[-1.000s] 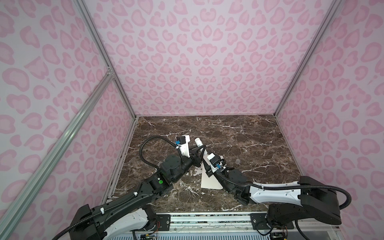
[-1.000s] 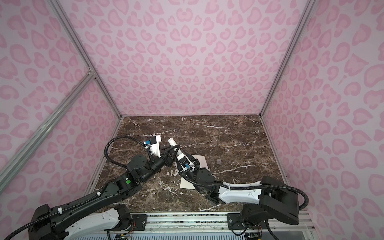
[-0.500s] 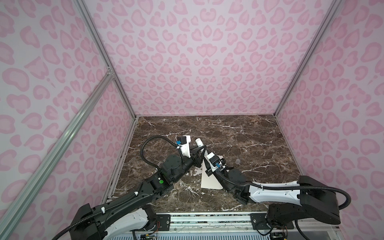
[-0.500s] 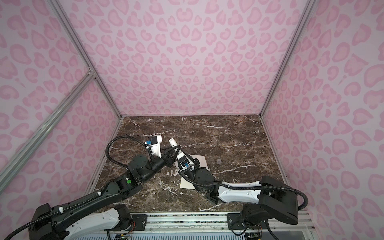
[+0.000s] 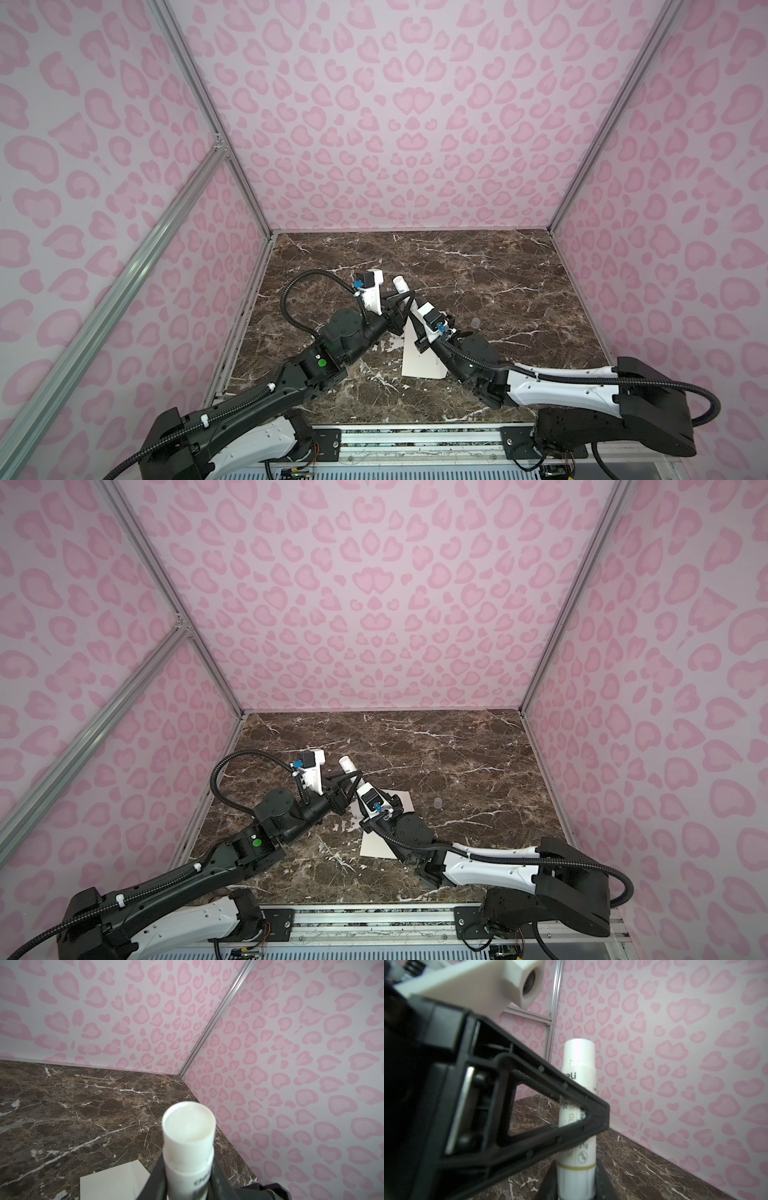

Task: Place the letter into the envelope and seal it
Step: 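Raise the right gripper and close it around the glue stick base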

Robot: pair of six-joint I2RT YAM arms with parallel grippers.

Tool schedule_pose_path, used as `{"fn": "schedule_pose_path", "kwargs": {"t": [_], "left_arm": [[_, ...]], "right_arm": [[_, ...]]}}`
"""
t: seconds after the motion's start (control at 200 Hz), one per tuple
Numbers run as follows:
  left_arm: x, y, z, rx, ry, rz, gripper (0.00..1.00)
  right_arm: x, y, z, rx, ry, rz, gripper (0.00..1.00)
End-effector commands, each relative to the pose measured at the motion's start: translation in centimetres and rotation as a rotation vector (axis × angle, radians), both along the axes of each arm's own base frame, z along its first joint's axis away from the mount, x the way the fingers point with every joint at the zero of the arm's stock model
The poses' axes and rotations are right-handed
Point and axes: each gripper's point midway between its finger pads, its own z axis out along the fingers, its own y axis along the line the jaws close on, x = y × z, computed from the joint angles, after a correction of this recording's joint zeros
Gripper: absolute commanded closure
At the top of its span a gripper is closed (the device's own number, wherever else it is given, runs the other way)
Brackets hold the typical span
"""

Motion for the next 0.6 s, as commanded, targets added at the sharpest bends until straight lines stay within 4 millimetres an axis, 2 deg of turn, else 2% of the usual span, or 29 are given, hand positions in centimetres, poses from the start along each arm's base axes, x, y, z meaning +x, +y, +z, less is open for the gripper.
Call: {"fn": "schedule_pose_path", "kwargs": {"t": [0.0, 0.29, 0.46, 0.595], "left_arm": [[-1.3, -0.8, 0.4, 0.040, -0.056, -0.103, 0.96], [-4.7, -0.1, 1.2, -0.042, -0.124, -0.379, 0.96], [-5.8, -0.4, 0.8, -0.030, -0.118, -0.483, 0.96], [-6.4, -0.8, 0.8, -0.043, -0.120, -0.533, 0.96]], "right_arm": [[-1.5, 1.1, 0.4, 0.038, 0.061, 0.141, 0.79], [-4.3, -0.1, 2.1, 0.175, 0.220, 0.438, 0.83], [-5.6, -1.0, 2.7, 0.227, 0.301, 0.573, 0.82], [-5.7, -1.5, 2.7, 0.260, 0.366, 0.636, 0.82]]}}
